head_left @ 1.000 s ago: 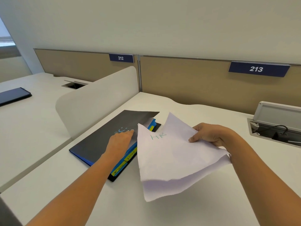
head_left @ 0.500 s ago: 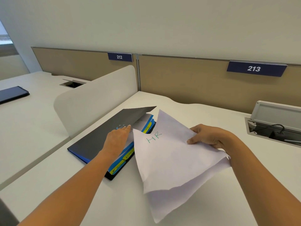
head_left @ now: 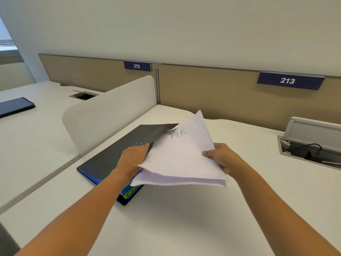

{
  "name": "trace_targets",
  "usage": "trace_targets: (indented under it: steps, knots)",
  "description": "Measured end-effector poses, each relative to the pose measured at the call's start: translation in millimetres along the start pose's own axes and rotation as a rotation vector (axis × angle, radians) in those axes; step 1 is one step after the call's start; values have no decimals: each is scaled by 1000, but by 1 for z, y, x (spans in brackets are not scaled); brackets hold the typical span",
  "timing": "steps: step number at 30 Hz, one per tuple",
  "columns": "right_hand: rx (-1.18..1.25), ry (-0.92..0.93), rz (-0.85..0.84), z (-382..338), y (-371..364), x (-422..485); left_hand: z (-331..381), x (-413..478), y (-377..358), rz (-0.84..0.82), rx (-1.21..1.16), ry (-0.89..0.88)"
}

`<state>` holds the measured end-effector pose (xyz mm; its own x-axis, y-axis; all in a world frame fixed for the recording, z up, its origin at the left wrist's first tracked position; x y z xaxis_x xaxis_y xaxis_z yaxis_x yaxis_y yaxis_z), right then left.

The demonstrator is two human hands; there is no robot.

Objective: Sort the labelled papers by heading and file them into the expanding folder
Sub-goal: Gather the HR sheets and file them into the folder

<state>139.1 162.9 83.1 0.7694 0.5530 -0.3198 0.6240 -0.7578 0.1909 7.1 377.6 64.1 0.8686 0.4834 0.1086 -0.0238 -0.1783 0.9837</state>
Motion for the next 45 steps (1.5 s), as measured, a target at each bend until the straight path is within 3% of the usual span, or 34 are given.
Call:
trace_targets:
  steps: [4,10,16,24,26,30,32,35,37,39,42,45]
  knots:
    - [27,3,76,18,-18,-1,-9,-2,-7,-45,-240,-21]
    - [-208,91,72,21,-16,6,-14,3,1,-30,-160,-77]
    - [-105,111,162,25,-40,9,-17,4,1,29,-255,-79]
    - [189,56,333,31,-107,3,-13,8,-10,-9,-183,-53]
    - [252,42,268,30,-124,4,-10,8,-11,-2,-160,-50]
    - [278,23,-89,37,-154,10,-3,6,-12,20,-118,-51]
    - [249,52,-145,42,-150,10,-3,6,-11,38,-99,-42]
    - [53,250,68,50,-123,8,-4,5,-9,51,-105,-33]
    - [-354,595,338,50,-104,3,-4,3,-9,61,-106,-25]
    - [-829,911,488,54,-99,3,-3,2,-10,63,-106,-15]
    - [-1174,1146,379,59,-108,9,0,1,-7,60,-109,-17]
    - [-1299,1160,257,52,-117,21,3,-2,-4,72,-95,-23]
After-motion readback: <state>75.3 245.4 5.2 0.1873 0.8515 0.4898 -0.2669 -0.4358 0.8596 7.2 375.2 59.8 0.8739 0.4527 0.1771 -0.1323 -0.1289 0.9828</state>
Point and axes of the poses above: each hand's wrist, its own x-axis towards the middle knuckle, its own y-axis out of the back of the hand, z = x × y, the point moved 3 cm from there along x, towards the middle knuckle
